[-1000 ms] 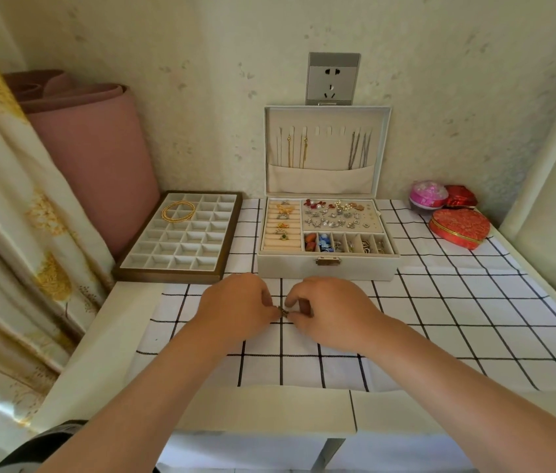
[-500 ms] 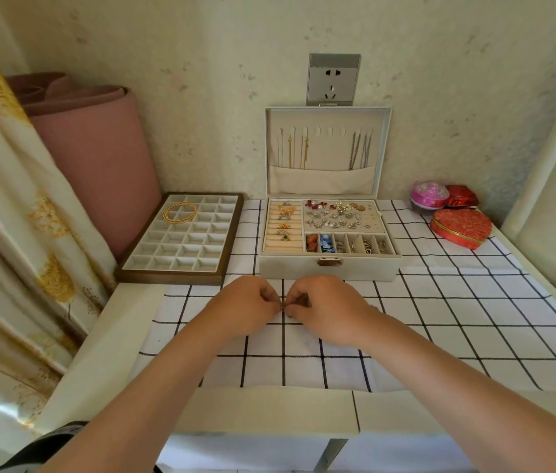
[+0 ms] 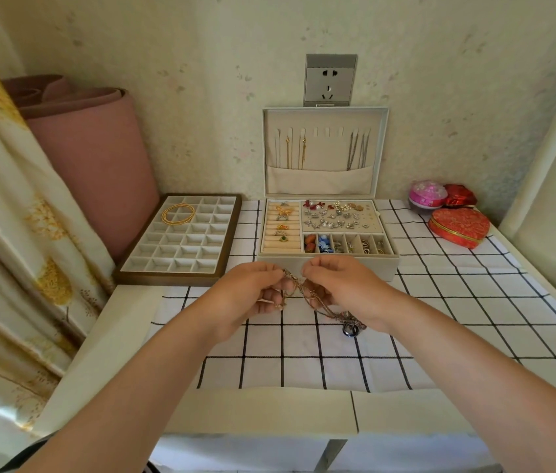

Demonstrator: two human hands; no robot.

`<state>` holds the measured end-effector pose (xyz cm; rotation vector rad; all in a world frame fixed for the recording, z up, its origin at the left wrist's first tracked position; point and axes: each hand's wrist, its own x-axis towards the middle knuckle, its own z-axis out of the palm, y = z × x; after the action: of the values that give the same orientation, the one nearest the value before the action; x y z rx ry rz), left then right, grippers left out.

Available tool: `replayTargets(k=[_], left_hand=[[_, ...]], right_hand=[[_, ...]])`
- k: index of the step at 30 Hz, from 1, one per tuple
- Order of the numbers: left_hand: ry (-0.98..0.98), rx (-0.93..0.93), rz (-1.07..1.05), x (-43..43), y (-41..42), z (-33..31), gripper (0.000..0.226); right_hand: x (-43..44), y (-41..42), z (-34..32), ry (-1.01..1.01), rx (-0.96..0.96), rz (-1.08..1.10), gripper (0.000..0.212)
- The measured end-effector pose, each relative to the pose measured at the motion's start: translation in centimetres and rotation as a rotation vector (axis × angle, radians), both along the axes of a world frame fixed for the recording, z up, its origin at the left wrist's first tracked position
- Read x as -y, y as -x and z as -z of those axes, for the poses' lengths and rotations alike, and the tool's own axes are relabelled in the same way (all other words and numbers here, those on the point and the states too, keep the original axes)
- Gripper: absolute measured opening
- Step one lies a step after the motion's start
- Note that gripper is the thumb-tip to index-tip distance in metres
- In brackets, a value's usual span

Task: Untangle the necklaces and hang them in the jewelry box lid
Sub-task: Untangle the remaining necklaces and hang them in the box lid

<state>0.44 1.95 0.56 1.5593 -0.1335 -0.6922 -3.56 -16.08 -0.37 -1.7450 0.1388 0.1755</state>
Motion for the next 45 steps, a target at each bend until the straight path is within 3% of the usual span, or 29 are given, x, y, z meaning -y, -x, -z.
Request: replayTargets(k=[14,17,22,27,30,38,42,45], left_hand=[[0.009,-0.013,-0.079,0.4,0.2,0.5,0.012],[0.008,0.03,-0.083,0.7,0.4,0.5,0.01],[-0.024,0.106,-0.058,0.8,0.3,0.3,0.011],[0.213,-0.183,0.046,0.6,0.3,0.0,0.014],[0.253,-0.235,0.077,0.7,0.3,0.0,0.013],[-0.178,0.148,-0.05,0.6,0.0,0.7,0.005],[-0.296,0.371,-0.012,0.8,0.2,1.1,0.011],[-0.279,0.357,-0.008,0.8,0.3,1.2,0.018]], right_hand=[[0.4,0.3,-0.6,0.098,0.016,-0.088,0.017],[0.5,0.4,-1.0,0.115,0.037,-0.045,0.007],[0.6,0.3,-0.9,0.176,0.041,-0.007,0.009],[0.8,0.4,-1.2,0.082,-0.01,0.002,0.013],[0.7,0.5,-1.3,0.089,-0.004,-0.008,0.014],[1.2,0.2,-0.8,0.097,0.04,0.003,0.019],[0.9,0.3,-0.4,0.104,-0.003,-0.053,0.022],[0.8,0.4,-0.5,0.129,-0.001,-0.047,0.023]])
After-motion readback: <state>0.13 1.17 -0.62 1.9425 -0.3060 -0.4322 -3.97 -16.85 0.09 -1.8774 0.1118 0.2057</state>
